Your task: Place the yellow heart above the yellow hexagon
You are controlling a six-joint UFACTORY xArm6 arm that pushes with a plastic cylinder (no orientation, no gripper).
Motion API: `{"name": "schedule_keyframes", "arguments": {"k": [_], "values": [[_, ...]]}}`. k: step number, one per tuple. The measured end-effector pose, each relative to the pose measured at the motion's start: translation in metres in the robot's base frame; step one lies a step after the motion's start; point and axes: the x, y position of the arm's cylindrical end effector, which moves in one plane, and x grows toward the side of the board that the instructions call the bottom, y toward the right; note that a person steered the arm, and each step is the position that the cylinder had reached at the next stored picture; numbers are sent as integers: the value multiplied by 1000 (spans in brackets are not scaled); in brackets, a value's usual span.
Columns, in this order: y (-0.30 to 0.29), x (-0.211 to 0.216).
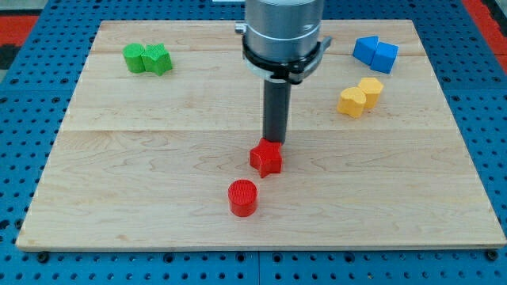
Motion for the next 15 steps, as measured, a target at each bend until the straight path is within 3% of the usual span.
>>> {"name": "schedule_keyframes", "arguments": {"k": [4,5,6,7,9,10,13,15], "values": [[-43,9],[-16,-34],[54,-95],[138,-107],[148,-106],[151,-77],[163,-191],[172,-178]]}}
